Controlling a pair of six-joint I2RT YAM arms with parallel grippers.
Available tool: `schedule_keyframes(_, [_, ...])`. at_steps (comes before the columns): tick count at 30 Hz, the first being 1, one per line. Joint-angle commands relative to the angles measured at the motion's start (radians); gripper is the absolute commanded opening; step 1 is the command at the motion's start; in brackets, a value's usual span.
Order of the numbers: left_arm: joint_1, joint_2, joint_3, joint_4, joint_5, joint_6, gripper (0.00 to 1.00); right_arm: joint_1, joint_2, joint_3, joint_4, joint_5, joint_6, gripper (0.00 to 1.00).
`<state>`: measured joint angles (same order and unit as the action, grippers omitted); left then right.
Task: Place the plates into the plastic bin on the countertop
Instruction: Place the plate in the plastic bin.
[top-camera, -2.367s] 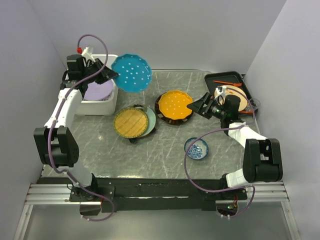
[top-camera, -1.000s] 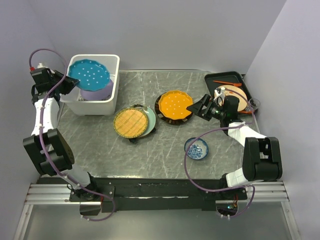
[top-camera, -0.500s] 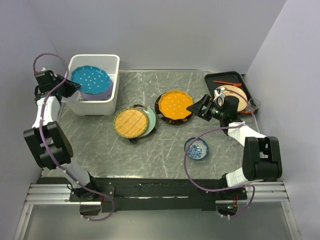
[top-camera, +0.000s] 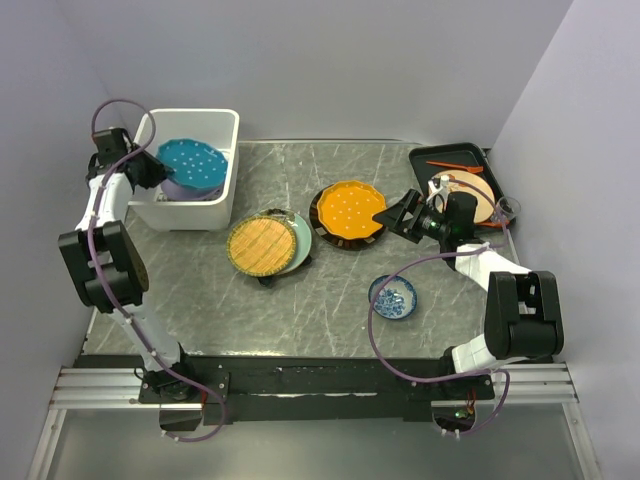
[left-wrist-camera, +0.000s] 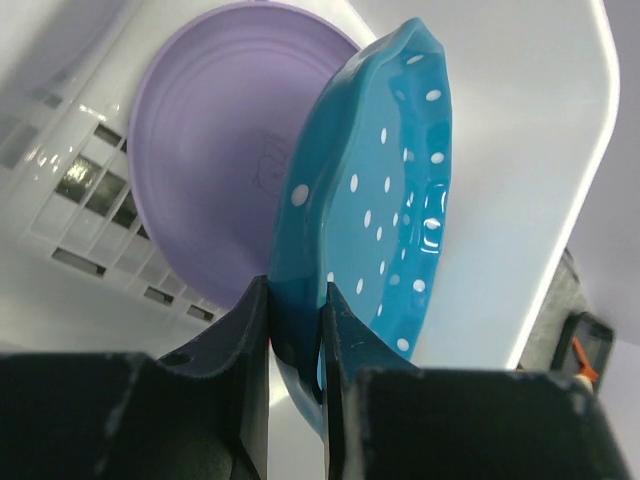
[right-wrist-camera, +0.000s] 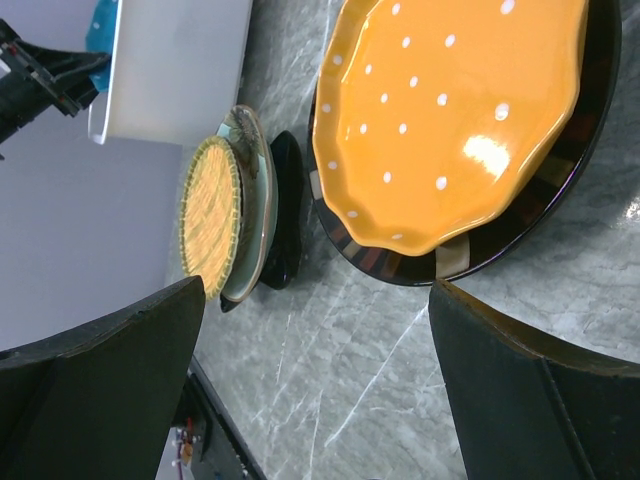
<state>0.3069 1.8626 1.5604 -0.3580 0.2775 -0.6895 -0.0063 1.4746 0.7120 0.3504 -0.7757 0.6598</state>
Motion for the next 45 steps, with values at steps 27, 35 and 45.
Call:
schedule_keyframes(27, [-0.051, 0.152, 0.262, -0.199, -0.152, 0.088, 0.65, 0.002, -0.003, -0.023, 0.058, -0.016, -0.002, 1.0])
schedule_keyframes(35, [-0.049, 0.133, 0.285, -0.233, -0.201, 0.102, 0.82, 0.002, -0.014, -0.019, 0.042, -0.013, -0.008, 1.0])
schedule_keyframes(45, [-0.051, -0.046, 0.26, -0.17, -0.202, 0.113, 0.96, 0.002, -0.023, 0.021, -0.06, 0.056, -0.04, 1.0])
